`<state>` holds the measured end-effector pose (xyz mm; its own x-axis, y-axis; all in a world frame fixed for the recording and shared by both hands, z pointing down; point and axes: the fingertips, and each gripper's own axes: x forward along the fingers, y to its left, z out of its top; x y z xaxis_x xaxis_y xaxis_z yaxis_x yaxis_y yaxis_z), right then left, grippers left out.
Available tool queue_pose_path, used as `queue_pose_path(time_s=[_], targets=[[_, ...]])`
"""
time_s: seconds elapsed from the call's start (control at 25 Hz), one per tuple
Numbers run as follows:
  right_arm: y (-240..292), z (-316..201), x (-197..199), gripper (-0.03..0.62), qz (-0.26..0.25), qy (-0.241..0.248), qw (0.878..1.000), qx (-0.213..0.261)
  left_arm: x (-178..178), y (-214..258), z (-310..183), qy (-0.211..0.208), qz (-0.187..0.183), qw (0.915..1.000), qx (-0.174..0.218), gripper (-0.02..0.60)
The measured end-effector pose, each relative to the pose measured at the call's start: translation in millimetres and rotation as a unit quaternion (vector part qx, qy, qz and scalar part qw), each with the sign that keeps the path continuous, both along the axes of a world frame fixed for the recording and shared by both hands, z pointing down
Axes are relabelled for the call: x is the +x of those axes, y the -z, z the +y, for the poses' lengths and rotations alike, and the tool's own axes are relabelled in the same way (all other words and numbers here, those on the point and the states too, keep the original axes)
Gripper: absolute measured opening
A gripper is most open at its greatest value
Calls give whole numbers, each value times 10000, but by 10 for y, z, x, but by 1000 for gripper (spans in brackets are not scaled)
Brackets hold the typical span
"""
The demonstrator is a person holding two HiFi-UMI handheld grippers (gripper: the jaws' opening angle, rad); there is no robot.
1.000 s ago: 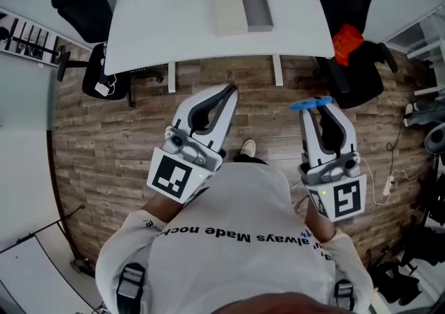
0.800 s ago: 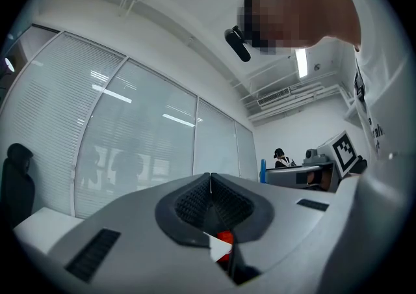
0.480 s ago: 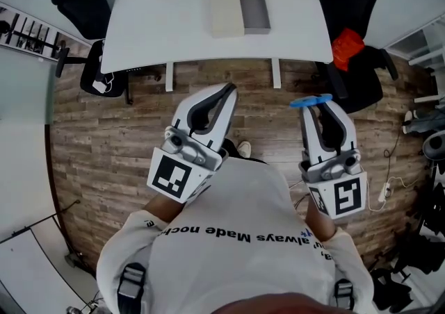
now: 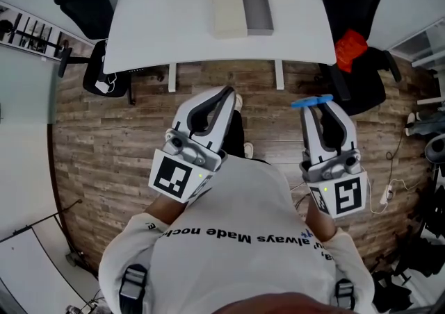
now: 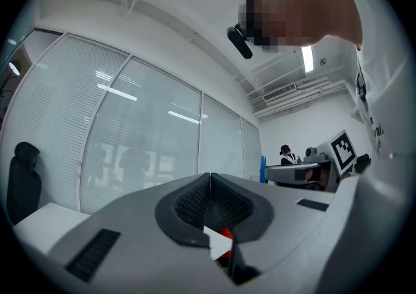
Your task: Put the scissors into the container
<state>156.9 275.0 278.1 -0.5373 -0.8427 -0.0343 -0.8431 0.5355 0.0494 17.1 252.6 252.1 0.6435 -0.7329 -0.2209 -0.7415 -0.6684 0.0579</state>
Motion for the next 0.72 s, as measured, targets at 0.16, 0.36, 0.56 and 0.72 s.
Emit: queue_pose_path(time_s=[0.16,0.36,0.56,0.72], targets=[[-11,-114,-7,92,1,-4,10000,7,8,-4,-97,-36,6,10000,26,20],[26,-333,-51,92,28,5,10000,40,-37,10,-337,-18,37,10000,24,20],[10,-609,-59,92,27,7,10000,23,-28,3,-619,-38,45,10000,27,20],[9,-881,-69,92,31,31,10000,-1,-38,-8,-893,-22,46,10000,0,20]])
